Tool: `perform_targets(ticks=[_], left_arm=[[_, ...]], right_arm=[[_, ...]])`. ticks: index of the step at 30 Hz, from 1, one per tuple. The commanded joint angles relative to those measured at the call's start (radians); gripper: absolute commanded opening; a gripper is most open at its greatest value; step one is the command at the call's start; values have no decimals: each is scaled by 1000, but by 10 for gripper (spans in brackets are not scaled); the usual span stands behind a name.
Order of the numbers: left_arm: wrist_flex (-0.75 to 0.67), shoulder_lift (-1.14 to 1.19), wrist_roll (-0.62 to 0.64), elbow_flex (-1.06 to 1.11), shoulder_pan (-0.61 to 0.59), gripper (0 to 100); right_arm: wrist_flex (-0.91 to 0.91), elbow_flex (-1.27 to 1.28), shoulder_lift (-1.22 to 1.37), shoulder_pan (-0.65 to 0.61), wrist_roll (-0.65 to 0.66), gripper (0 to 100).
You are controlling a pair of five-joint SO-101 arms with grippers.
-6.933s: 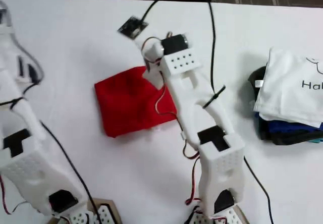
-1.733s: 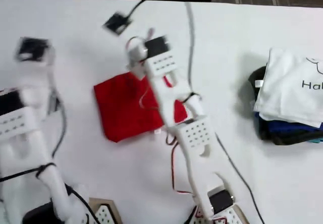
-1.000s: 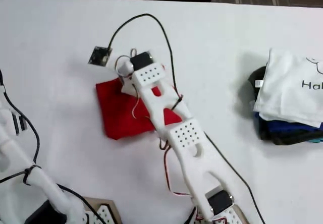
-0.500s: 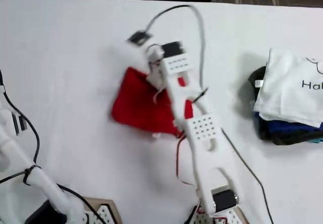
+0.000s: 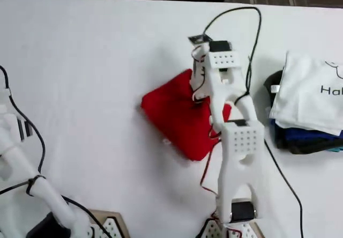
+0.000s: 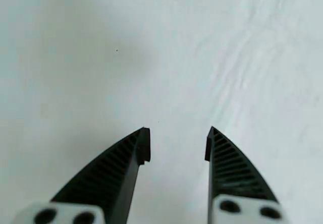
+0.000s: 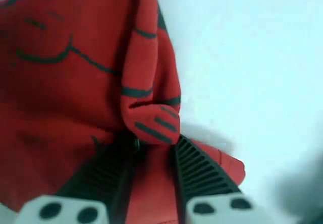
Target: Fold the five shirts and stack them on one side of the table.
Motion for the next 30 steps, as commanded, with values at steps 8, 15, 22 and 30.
perform_targets(ticks=[8,15,22,30], left_arm=[[-9,-35,51,-7,15,203],[-3,-35,48,-35,15,203],[-2,-35,48,-38,15,203],[20,-35,46,-45,15,203]], right_arm=[[-395,822,-599,18,78,21],[-641,1198,-782,18,161,85],[-642,1209,-905,41,218,244],[-639,1227,-914,25,176,244]])
